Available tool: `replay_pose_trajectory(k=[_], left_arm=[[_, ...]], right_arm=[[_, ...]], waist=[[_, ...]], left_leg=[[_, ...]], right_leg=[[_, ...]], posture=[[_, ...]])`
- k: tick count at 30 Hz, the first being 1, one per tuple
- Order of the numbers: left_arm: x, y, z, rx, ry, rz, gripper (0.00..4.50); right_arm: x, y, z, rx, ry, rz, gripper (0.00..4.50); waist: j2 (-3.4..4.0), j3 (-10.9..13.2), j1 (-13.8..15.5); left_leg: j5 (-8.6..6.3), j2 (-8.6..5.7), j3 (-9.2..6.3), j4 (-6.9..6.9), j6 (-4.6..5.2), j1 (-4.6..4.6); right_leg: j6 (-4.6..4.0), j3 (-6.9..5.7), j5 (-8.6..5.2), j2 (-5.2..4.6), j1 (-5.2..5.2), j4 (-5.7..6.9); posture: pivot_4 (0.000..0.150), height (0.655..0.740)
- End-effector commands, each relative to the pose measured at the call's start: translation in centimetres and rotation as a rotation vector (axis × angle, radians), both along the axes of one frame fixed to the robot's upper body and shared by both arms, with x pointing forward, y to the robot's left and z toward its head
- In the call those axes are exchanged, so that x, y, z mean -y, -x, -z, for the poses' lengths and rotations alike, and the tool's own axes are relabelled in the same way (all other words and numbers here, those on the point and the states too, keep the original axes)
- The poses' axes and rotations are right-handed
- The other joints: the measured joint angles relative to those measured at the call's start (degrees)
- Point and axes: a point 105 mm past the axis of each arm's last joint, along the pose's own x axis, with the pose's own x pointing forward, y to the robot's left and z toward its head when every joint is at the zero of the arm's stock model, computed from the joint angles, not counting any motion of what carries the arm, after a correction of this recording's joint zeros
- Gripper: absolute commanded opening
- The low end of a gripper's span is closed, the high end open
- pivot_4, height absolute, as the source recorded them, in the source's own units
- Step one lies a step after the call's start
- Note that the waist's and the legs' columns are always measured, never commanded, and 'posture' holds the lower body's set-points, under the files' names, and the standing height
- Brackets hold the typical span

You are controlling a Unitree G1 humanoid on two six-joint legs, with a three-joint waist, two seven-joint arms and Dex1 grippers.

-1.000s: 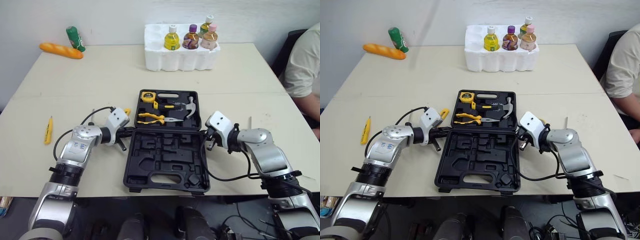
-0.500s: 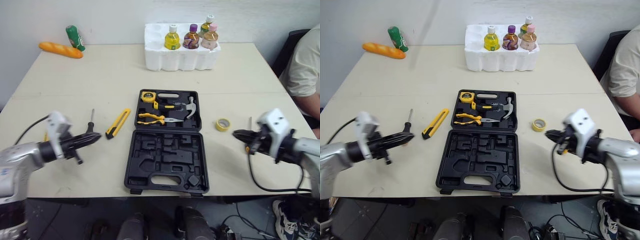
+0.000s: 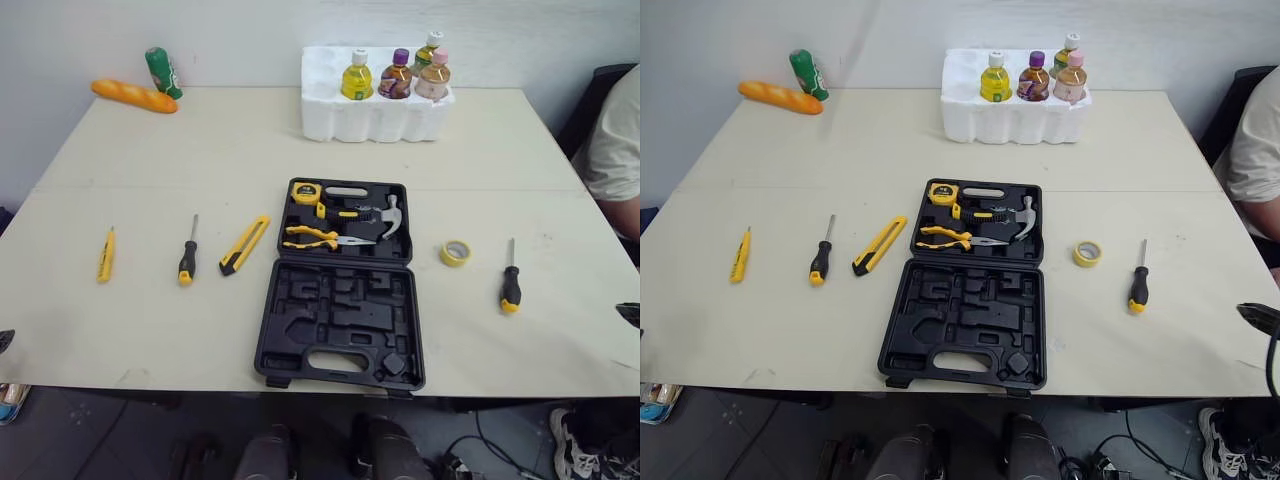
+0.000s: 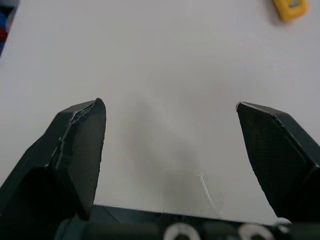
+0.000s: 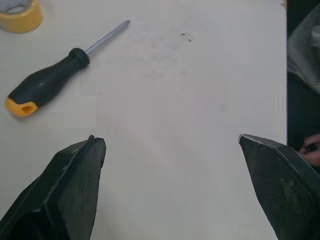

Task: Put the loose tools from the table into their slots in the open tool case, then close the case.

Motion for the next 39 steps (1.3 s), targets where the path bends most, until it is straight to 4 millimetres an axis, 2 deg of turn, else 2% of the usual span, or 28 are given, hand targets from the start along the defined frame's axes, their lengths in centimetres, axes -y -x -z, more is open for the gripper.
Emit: replay_pose_trajectory(k=[1, 6, 9, 12, 16, 20, 22, 24, 27, 34, 37, 39], left_arm=[[0.3, -1.0, -1.0, 0.030, -0.038, 0.036, 4.38], [1.7, -2.4, -1.5, 0.045, -0.018, 0.082, 4.38], [3.5, -3.3, -1.9, 0.050, 0.036, 0.114, 4.38], [8.7, -5.2, -1.8, 0.021, 0.004, 0.265, 4.38], [14.4, -8.1, -2.1, 0.028, 0.044, 0.317, 4.38], [17.8, -9.3, -2.0, 0.000, 0.061, 0.328, 4.38], [19.1, -10.5, -1.7, -0.017, 0.087, 0.277, 4.38], [19.8, -11.3, -1.1, -0.046, 0.086, 0.222, 4.38], [20.7, -12.5, -0.4, -0.072, 0.102, 0.189, 4.38], [20.7, -14.4, 1.6, -0.169, 0.068, 0.139, 4.38], [20.9, -14.6, 2.0, -0.177, 0.077, 0.150, 3.52], [20.9, -14.6, 2.2, -0.180, 0.074, 0.153, 2.54]], right_arm=[[0.1, -0.1, -1.1, 0.036, 0.036, -0.017, 4.50], [-0.4, -0.8, -1.3, 0.062, 0.030, -0.036, 4.50], [-1.8, -1.4, -1.8, 0.083, 0.024, -0.099, 4.50], [-6.4, -2.4, -3.5, 0.139, -0.046, -0.274, 4.50], [-12.7, -2.9, -4.6, 0.163, -0.076, -0.528, 4.50], [-17.6, -2.3, -5.3, 0.141, -0.121, -0.740, 4.50], [-21.2, -1.7, -5.7, 0.128, -0.128, -0.910, 4.50], [-23.8, -1.2, -5.9, 0.125, -0.131, -1.029, 4.50], [-26.6, -0.8, -6.1, 0.132, -0.140, -1.142, 4.50], [-29.0, -1.2, -6.5, 0.167, -0.153, -1.209, 4.50], [-29.3, -2.5, -6.8, 0.217, -0.144, -1.171, 4.50], [-29.3, -3.0, -6.9, 0.238, -0.141, -1.151, 4.50]], waist=[[0.00, 0.00, -0.08], [0.01, 0.00, -0.42], [0.02, 0.01, -0.40], [0.06, 0.02, -0.22], [0.03, 0.01, 0.05], [-0.02, 0.02, 0.30], [-0.04, 0.03, 0.26], [-0.13, 0.07, 0.23], [-0.48, 0.08, 0.22], [-0.85, 0.02, 1.19], [-0.85, 0.01, 1.35], [-0.86, 0.01, 1.39]], left_leg=[[0.00, 0.00, 0.03, 0.00, -0.01, -0.03], [0.02, 0.00, 0.24, -0.01, -0.06, -0.02], [0.04, 0.00, 0.32, -0.01, -0.09, 0.00], [0.18, 0.00, 0.40, -0.01, -0.34, 0.03], [0.23, 0.00, 0.44, 0.01, -0.41, 0.07], [0.28, 0.00, 0.44, 0.02, -0.42, 0.03], [0.44, -0.01, 0.48, 0.02, -0.13, 0.01], [0.45, -0.04, 0.56, 0.11, -0.07, 0.02], [0.46, -0.03, 0.58, 0.14, -0.08, 0.05], [0.46, -0.03, 0.60, 0.22, -0.10, 0.03], [0.46, -0.02, 0.63, 0.22, -0.10, 0.08], [0.47, -0.02, 0.62, 0.21, -0.12, 0.09]], right_leg=[[0.00, 0.03, 0.00, 0.00, -0.06, 0.04], [0.00, 0.23, 0.00, 0.01, -0.20, 0.22], [0.00, 0.30, 0.00, 0.01, -0.23, 0.27], [0.02, 0.42, 0.01, 0.01, -0.24, 0.32], [0.04, 0.50, 0.02, 0.04, -0.24, 0.42], [0.08, 0.50, 0.04, 0.12, -0.24, 0.42], [0.12, 0.50, 0.07, 0.17, -0.22, 0.49], [0.17, 0.55, 0.10, 0.17, -0.20, 0.44], [0.18, 0.58, 0.10, 0.21, -0.21, 0.44], [0.17, 0.58, 0.10, 0.22, -0.22, 0.43], [0.16, 0.62, 0.09, 0.22, -0.22, 0.48], [0.15, 0.62, 0.09, 0.22, -0.23, 0.49]], posture=[[0.150, 0.7367], [0.150, 0.7367], [0.150, 0.7367], [0.150, 0.7367], [0.150, 0.7367], [0.150, 0.7367], [0.150, 0.7367], [0.150, 0.7367], [0.150, 0.7367], [0.150, 0.7367], [0.150, 0.7367], [0.150, 0.7367]])
